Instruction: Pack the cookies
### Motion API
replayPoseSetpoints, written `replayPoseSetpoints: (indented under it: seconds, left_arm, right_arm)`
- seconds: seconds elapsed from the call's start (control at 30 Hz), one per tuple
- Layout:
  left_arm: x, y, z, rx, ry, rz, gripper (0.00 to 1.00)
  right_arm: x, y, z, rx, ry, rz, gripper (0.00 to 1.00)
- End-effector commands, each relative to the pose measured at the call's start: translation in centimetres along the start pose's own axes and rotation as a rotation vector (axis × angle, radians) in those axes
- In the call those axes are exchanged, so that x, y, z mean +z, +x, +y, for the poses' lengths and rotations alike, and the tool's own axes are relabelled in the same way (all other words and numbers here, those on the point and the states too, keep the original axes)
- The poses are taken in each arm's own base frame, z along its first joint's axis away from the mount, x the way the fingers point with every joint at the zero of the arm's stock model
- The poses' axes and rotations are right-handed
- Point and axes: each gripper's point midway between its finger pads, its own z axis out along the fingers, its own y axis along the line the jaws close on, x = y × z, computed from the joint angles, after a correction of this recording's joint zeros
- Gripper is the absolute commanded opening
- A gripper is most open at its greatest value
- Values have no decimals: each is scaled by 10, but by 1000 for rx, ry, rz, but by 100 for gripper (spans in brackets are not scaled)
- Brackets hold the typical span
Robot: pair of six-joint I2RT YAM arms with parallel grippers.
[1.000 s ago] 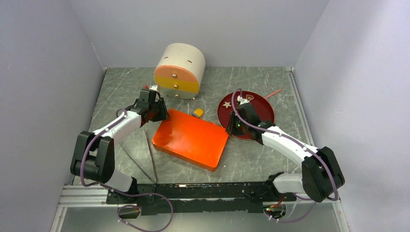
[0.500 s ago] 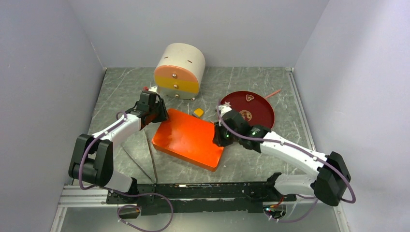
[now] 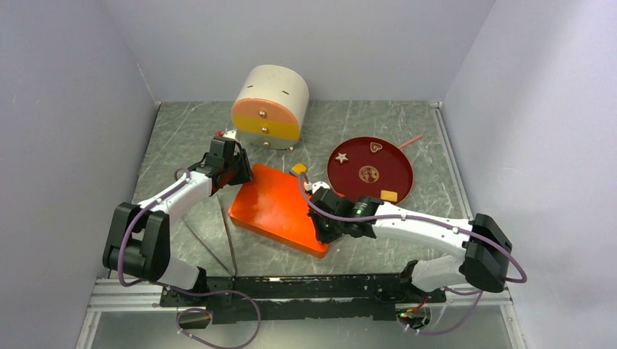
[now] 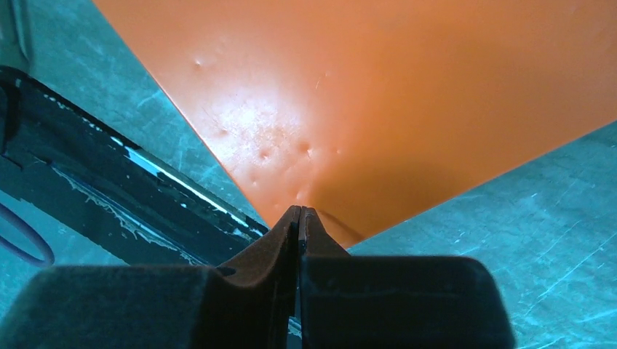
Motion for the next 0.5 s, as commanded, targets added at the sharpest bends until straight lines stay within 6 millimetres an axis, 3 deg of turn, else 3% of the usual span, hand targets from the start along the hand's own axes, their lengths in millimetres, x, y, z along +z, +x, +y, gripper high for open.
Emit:
replayPoseSetpoints:
  seconds: [0.0,0.17,0.47]
  left_arm:
    - [-4,49,35,29,-138,167,38]
    - [-9,41,30,30,-124,148,39]
    - [-23,12,7,64,-91,83,39]
  right_arm:
    - [7,16,-2,29,40,60,5]
    - [14,26,-7,15,81,96,4]
    - [-8,-30,-14,-4,167,-108,6]
